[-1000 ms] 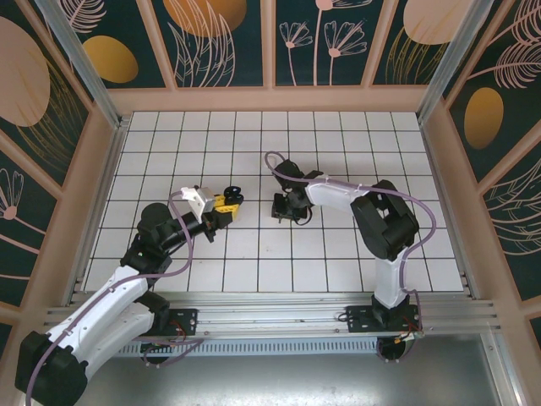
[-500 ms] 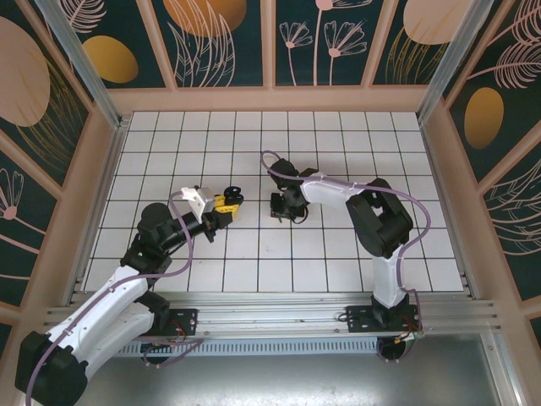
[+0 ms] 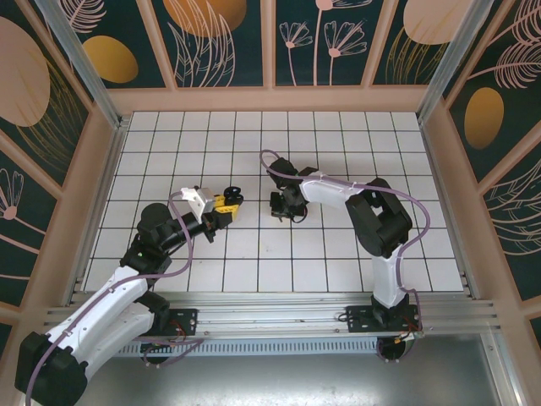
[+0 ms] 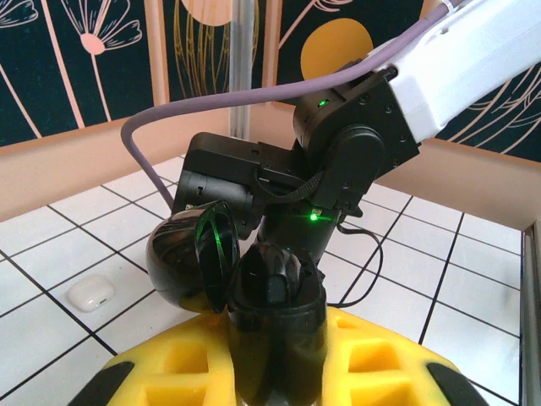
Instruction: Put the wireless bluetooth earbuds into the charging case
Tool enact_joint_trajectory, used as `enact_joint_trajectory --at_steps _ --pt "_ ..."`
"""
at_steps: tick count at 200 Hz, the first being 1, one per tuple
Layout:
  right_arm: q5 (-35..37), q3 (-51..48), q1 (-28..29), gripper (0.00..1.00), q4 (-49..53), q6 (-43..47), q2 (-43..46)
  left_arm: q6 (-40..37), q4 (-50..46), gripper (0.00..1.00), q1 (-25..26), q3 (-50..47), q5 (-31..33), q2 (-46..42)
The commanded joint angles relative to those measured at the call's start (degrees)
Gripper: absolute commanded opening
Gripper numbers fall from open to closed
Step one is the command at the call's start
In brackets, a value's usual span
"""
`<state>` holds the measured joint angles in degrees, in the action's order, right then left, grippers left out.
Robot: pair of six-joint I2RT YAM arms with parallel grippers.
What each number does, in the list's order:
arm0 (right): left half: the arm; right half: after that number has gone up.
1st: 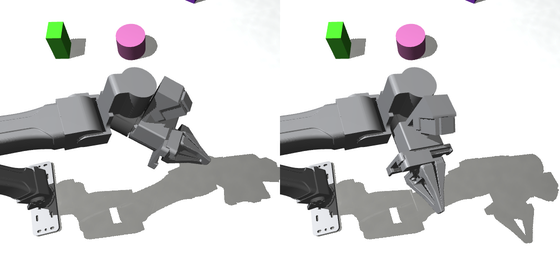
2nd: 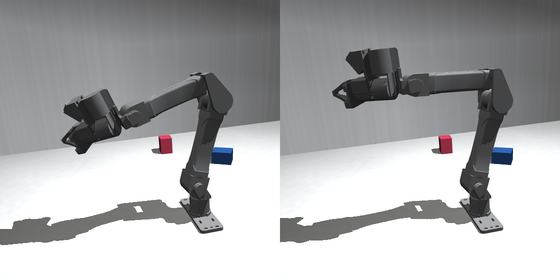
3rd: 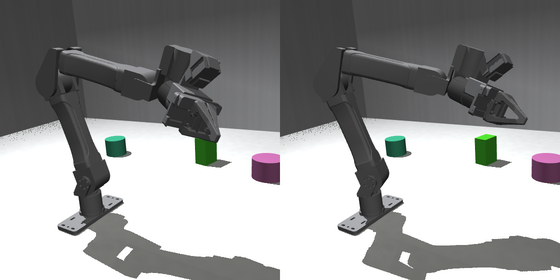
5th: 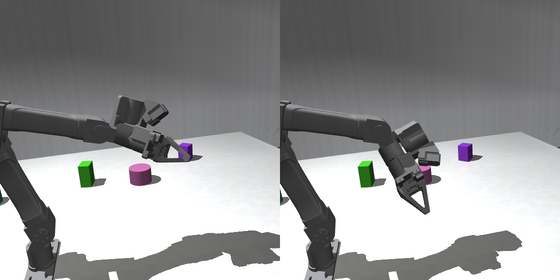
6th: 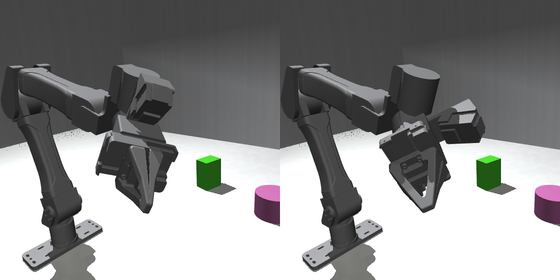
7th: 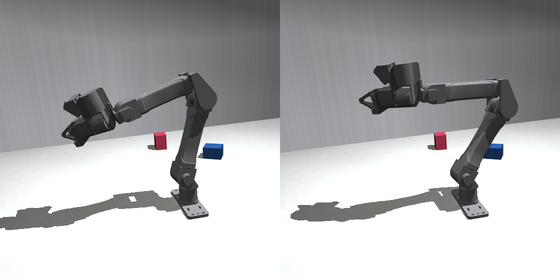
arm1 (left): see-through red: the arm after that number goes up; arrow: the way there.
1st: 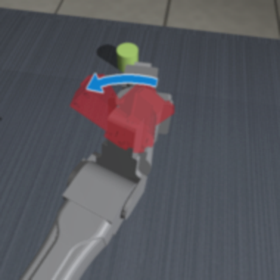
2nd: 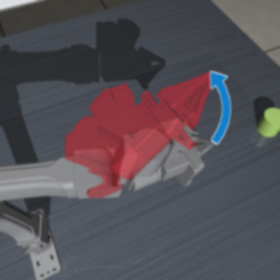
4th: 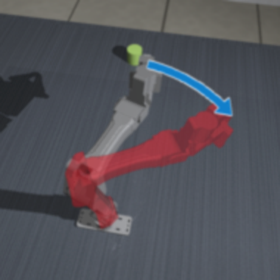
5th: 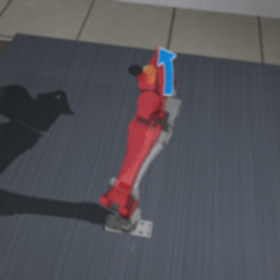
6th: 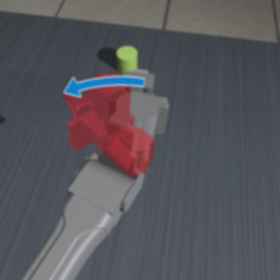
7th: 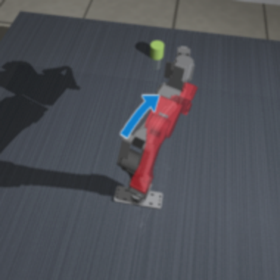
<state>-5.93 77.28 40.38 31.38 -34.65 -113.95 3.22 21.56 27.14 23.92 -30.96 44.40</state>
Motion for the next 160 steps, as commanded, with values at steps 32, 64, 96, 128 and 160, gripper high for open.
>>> enact_joint_trajectory --at_steps 32,64,96,128,160 --pt "5.2 0.2 0.5 0.12 0.5 -1.3 7.1 -0.6 3.1 0.10 0.0 -0.7 -1.4 0.8" --pt "6.5 -0.2 0.5 0.12 -0.5 -2.2 12.3 0.3 9.6 0.10 0.1 -2.6 -2.8 0.8" --pt "8.2 -0.5 0.6 0.11 -1.9 -3.2 18.2 1.8 15.3 0.10 0.0 -3.2 -3.4 2.7" --pt "9.6 -0.6 1.1 0.10 -3.5 -3.8 24.0 4.1 22.2 0.10 0.5 -2.9 1.3 5.3" --pt "11.2 0.1 1.6 0.10 -5.2 -4.4 29.4 0.3 25.3 0.10 3.3 0.0 5.4 9.9"
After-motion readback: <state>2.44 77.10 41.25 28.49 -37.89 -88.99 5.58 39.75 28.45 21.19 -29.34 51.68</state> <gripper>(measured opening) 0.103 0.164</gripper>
